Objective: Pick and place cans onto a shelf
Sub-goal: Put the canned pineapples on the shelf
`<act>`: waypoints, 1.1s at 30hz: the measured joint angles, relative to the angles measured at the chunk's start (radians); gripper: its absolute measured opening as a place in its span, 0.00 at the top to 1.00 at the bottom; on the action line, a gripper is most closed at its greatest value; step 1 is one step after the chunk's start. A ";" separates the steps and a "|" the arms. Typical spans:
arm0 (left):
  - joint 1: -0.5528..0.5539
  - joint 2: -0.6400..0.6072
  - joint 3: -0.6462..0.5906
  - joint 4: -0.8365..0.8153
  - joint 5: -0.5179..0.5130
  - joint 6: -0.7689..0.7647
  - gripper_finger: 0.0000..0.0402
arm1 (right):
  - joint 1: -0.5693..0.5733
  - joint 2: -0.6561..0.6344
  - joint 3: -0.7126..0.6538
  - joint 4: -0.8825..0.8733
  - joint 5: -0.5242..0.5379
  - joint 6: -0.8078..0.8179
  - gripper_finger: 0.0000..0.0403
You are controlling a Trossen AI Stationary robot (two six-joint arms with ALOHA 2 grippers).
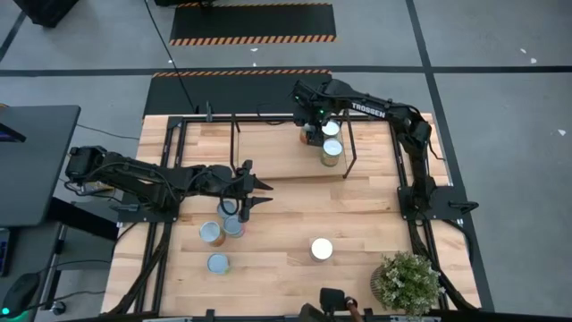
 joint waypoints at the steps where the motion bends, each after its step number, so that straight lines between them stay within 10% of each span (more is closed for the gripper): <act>1: 0.000 0.000 0.000 0.000 0.000 0.000 0.63 | 0.000 0.000 0.000 0.001 -0.001 0.000 0.20; 33: 0.000 0.000 0.000 0.000 0.000 0.000 0.63 | -0.019 -0.001 -0.087 0.071 0.057 -0.007 0.06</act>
